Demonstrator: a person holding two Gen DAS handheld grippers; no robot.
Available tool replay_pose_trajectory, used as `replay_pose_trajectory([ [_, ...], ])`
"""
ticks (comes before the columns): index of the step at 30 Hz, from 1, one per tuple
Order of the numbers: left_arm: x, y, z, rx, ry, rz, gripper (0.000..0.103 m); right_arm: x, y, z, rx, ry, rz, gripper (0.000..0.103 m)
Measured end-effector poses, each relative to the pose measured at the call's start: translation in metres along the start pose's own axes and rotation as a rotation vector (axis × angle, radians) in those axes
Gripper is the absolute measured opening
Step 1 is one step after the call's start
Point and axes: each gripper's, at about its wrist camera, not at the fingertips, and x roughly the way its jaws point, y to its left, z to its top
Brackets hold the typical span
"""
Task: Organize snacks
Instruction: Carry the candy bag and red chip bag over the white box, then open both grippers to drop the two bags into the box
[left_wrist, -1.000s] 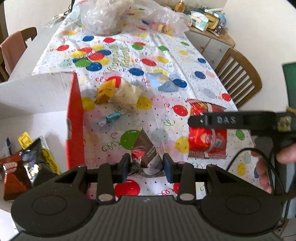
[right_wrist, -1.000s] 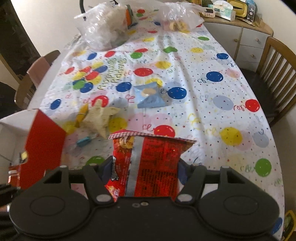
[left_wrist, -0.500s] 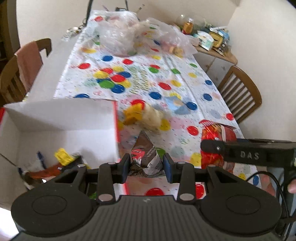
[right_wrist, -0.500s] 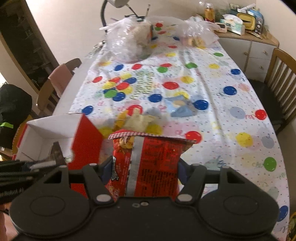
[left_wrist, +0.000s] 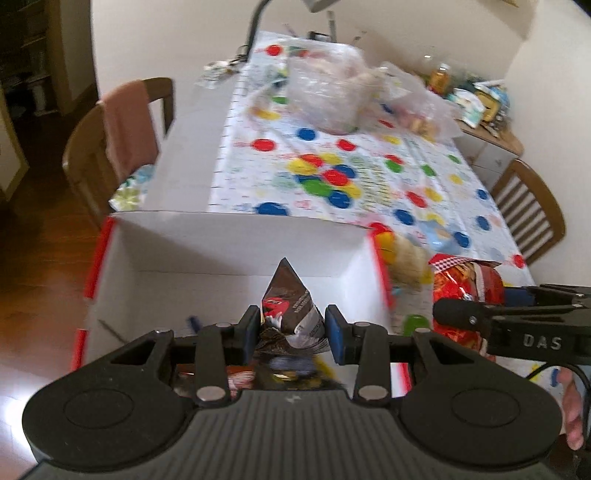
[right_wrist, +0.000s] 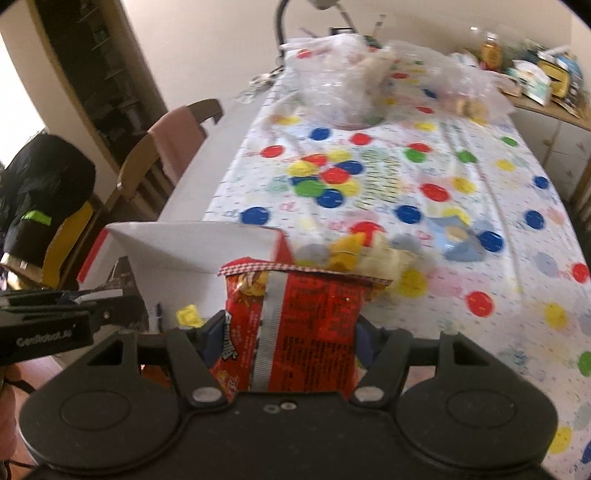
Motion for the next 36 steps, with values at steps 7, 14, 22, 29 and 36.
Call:
replay_pose_trajectory([
  [7, 0.015, 0.05, 0.006, -0.021, 0.035, 0.062, 0.037, 0.037, 0.053, 0.013, -0.107, 0.042, 0.006, 0.066],
  [14, 0.043, 0.082, 0.006, -0.036, 0.126, 0.078, 0.037, 0.08, 0.084, 0.023, -0.169, 0.113, 0.023, 0.066],
  [22, 0.073, 0.097, 0.004, -0.042, 0.219, 0.081, 0.037, 0.123, 0.096, 0.02, -0.212, 0.205, 0.011, 0.066],
  [29, 0.087, 0.089, 0.001, 0.016, 0.266, 0.09, 0.037, 0.134, 0.099, 0.015, -0.223, 0.236, -0.02, 0.066],
  [36, 0.092, 0.09, -0.003, 0.02, 0.288, 0.084, 0.038, 0.132, 0.101, 0.012, -0.232, 0.231, -0.033, 0.068],
])
